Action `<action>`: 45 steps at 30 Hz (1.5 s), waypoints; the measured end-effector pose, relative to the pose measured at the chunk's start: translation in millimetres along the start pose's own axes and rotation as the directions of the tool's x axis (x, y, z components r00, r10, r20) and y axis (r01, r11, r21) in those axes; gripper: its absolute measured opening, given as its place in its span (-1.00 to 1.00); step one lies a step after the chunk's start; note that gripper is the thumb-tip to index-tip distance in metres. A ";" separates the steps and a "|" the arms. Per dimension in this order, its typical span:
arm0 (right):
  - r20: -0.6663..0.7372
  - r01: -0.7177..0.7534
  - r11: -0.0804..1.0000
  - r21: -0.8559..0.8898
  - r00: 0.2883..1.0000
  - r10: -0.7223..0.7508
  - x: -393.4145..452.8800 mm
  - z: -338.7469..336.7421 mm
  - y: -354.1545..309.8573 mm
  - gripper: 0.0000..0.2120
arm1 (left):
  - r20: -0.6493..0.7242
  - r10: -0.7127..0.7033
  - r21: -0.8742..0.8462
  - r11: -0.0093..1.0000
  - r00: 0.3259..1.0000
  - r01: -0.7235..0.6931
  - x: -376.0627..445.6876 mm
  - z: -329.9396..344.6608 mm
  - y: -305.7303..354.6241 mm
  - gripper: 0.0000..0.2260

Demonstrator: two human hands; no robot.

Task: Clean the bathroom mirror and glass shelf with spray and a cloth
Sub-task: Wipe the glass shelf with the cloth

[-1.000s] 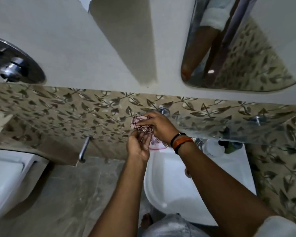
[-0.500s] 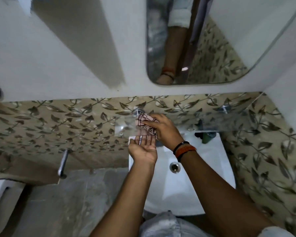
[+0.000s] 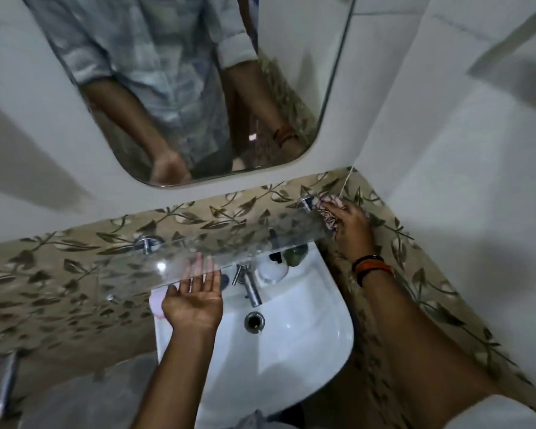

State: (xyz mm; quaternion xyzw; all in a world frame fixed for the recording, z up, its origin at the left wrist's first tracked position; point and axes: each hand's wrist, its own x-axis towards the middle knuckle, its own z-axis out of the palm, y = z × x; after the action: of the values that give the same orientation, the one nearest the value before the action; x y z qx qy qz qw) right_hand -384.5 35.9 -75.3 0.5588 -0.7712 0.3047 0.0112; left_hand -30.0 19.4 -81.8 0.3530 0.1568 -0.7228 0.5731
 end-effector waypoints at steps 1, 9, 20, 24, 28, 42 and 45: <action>0.001 -0.022 1.000 -0.011 1.000 0.022 1.4 4.0 3.2 -0.40 | 0.004 -0.011 -0.003 1.000 1.000 0.011 -0.2 0.8 -3.5 -0.45; 0.019 0.042 0.998 0.054 0.999 -0.043 -36.7 39.5 -76.9 -0.37 | -0.003 -0.029 -0.043 0.999 1.000 0.029 5.8 0.1 -7.6 -0.46; 0.325 0.363 0.855 0.370 0.812 -0.485 -86.5 113.4 -285.9 -0.59 | -0.081 0.081 0.003 0.997 0.993 -0.081 -10.7 -22.7 65.9 -0.51; 0.468 0.465 0.772 0.434 0.616 -0.634 -64.9 122.3 -329.3 -0.36 | -0.122 0.099 -0.055 0.993 0.988 -0.106 -12.5 -32.3 95.2 -0.56; 0.485 0.565 0.687 0.457 0.490 -0.725 -57.9 137.8 -354.9 -0.27 | -0.119 0.099 -0.100 0.989 0.988 -0.111 -12.7 -36.1 108.9 -0.61; 0.320 0.560 0.753 0.346 0.684 -0.656 -50.8 124.4 -269.0 -0.25 | -0.053 0.060 -0.127 0.990 0.997 -0.066 -13.8 -36.3 107.2 -0.48; 0.268 0.460 0.853 0.244 0.814 -0.516 -40.8 101.5 -222.1 -0.29 | -0.040 0.070 -0.135 0.988 0.997 -0.075 -17.0 -30.7 95.6 -0.48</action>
State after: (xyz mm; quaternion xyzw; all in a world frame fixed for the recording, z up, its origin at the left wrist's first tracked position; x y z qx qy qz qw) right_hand -143.4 -20.4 -70.9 0.7793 -0.5640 0.2597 -0.0845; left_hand 71.6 22.9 -74.5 0.3309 0.2029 -0.6827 0.6190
